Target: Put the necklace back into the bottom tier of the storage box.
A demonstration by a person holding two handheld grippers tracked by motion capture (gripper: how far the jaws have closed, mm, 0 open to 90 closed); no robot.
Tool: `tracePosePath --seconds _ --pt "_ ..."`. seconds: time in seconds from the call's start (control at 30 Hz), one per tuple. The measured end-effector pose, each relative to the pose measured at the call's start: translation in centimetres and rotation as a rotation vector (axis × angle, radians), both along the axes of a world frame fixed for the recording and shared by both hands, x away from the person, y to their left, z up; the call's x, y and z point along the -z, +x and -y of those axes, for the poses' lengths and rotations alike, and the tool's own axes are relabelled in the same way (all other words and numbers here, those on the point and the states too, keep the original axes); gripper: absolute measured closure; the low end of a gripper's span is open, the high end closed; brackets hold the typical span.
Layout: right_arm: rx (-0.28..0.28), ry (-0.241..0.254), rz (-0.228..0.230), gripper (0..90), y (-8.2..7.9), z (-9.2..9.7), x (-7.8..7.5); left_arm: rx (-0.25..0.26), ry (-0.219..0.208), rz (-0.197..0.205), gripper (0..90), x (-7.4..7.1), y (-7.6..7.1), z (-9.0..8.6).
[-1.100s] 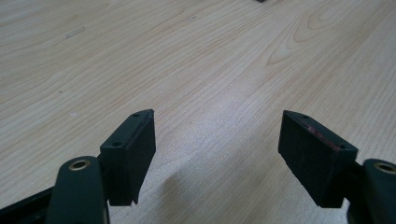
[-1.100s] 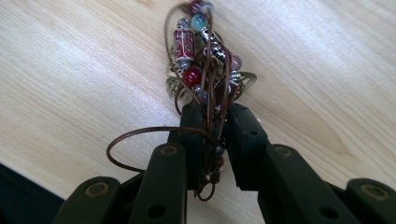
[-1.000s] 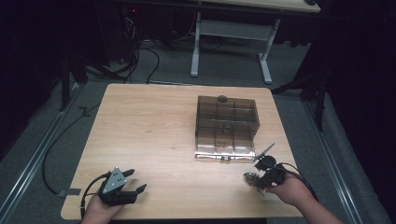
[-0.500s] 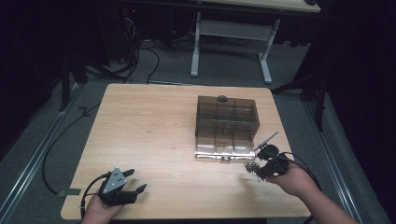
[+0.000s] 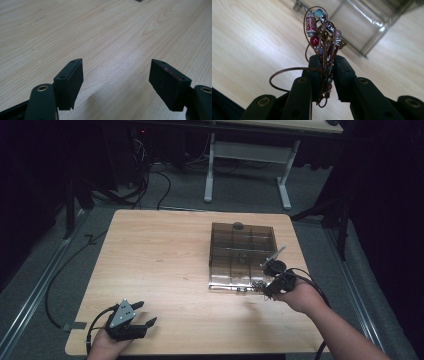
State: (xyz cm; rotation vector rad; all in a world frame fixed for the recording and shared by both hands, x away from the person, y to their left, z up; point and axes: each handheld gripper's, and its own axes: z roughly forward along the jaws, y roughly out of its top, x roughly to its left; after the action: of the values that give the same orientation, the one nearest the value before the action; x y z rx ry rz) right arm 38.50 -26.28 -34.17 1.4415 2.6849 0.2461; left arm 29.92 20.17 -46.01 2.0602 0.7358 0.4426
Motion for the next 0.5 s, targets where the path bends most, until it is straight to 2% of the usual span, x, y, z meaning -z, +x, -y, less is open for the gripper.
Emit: tracePosePath --seconds 0.07,0.13,0.17,0.2,0.3,0.33,0.37,0.5 --pt "-0.011 0.004 0.0 77.0 1.0 -0.9 0.1 0.001 0.002 0.0 27.9 0.0 0.0 0.0" --pt "-0.015 0.003 0.001 76.9 1.3 -1.1 0.1 0.002 0.002 0.001 27.9 0.0 0.0 0.0" --pt "-0.022 0.011 0.0 76.9 2.3 -1.8 0.4 0.003 0.002 0.0 27.9 0.0 0.0 0.0" --pt "-0.022 0.011 0.0 76.9 2.3 -1.8 0.4 0.003 0.002 0.0 27.9 0.0 0.0 0.0" --pt "-0.025 0.015 -0.011 76.9 3.8 -2.6 1.0 0.002 -0.003 0.003 27.9 0.0 0.0 0.0" --pt "-0.025 0.015 -0.011 76.9 3.8 -2.6 1.0 0.002 -0.003 0.003 27.8 0.0 0.0 0.0" --pt "-0.03 0.018 -0.027 76.9 4.5 -3.0 1.5 0.004 -0.002 -0.001 27.9 0.0 0.0 -0.1" --pt "-0.032 0.004 -0.042 76.9 5.2 -3.6 2.1 0.005 -0.003 -0.003 27.9 0.0 0.0 -0.1"
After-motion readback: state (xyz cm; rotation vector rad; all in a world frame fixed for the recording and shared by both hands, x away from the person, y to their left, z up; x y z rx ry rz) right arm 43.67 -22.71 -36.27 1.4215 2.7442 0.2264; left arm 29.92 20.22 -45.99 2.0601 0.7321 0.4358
